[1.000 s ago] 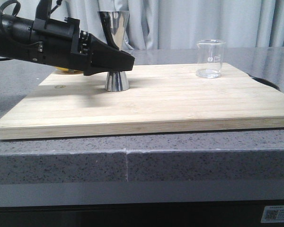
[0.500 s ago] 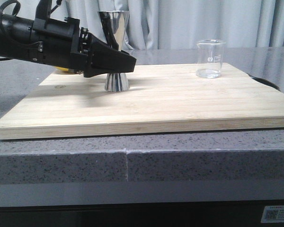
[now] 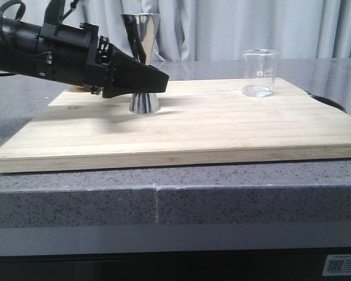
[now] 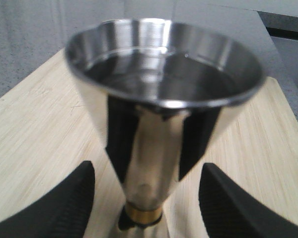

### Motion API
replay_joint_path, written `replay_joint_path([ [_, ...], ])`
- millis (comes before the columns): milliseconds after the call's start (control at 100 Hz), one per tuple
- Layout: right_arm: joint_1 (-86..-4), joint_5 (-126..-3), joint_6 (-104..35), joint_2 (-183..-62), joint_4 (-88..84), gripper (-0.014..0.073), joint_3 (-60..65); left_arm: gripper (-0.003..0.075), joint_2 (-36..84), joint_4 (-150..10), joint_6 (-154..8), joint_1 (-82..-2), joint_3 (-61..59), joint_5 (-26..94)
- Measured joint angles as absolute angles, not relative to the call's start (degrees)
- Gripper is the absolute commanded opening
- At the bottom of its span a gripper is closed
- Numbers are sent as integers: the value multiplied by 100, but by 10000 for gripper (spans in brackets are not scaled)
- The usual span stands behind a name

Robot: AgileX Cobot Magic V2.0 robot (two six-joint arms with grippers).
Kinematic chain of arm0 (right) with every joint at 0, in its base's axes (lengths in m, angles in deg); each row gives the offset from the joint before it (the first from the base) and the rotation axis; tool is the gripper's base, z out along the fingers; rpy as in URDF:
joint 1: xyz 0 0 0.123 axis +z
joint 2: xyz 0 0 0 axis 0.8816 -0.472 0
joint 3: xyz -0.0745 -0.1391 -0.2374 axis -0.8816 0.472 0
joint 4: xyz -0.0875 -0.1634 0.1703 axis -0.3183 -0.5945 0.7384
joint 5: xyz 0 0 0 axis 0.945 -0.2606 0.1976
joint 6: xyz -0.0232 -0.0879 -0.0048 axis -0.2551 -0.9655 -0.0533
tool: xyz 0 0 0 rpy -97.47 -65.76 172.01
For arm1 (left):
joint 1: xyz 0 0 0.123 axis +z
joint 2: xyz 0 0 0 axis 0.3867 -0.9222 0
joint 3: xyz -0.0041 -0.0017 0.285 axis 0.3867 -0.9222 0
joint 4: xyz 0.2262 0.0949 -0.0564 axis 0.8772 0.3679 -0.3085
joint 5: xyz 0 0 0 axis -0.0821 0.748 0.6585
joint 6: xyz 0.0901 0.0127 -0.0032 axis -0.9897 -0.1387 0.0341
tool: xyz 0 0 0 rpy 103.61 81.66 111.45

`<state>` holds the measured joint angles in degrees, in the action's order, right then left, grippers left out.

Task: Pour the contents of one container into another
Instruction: 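Lower the held jigger onto the board with the left gripper, then open the left gripper and withdraw it from the jigger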

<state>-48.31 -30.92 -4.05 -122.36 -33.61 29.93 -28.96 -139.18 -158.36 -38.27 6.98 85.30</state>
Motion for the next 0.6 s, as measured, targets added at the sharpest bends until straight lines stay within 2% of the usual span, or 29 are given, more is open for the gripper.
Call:
replay_joint_path([
  [600,-4831,-3092,-405,-12236,-3361,502,2993,433,-2896,-13644,-15520,-3577,698,8707],
])
